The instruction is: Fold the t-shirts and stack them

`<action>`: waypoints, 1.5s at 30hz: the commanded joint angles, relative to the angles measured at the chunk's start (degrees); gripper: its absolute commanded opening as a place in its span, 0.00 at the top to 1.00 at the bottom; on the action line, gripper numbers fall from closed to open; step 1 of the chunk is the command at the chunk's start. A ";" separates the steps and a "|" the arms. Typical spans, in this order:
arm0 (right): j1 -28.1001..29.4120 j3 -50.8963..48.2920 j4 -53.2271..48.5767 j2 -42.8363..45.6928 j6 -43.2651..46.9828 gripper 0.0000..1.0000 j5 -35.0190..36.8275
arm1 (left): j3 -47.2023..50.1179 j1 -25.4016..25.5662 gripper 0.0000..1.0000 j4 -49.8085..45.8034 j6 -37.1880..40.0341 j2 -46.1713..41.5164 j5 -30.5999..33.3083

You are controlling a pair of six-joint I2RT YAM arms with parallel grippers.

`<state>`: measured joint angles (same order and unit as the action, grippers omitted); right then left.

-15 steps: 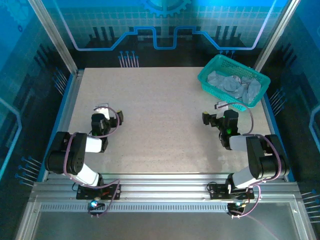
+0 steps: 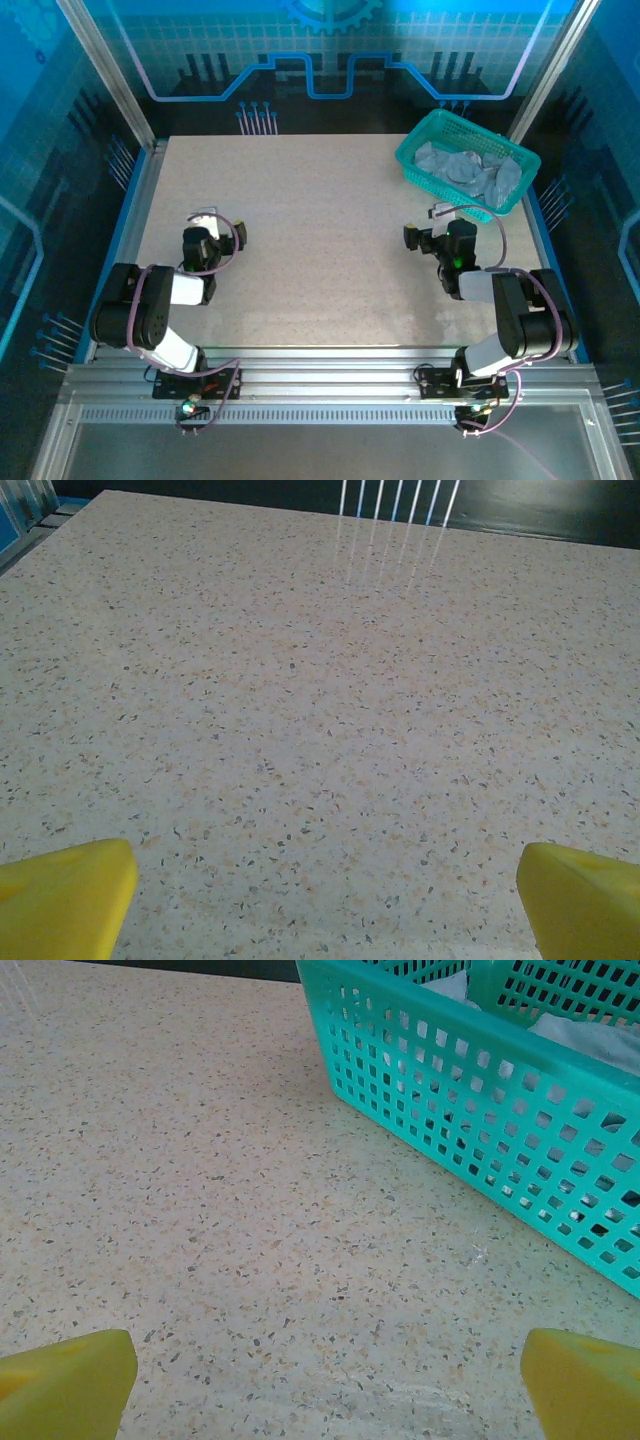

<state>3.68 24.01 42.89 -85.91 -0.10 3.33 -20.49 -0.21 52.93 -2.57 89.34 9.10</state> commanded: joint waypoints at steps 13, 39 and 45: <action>8.66 11.87 -26.41 28.26 -2.69 0.00 16.44 | -6.20 11.02 0.01 -15.13 4.37 -27.30 13.19; -17.28 92.79 -100.50 -35.81 -31.61 0.21 6.94 | -52.89 23.34 0.05 -67.70 -35.17 -7.91 -17.47; -18.56 98.68 -100.93 -45.90 -32.85 0.24 5.93 | -51.85 25.59 0.08 -66.33 -37.08 -8.33 -19.85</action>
<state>-14.31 119.70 -54.57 -128.90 -31.99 11.27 -72.20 24.60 -15.51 -37.95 81.23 -7.53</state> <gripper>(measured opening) 0.769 0.930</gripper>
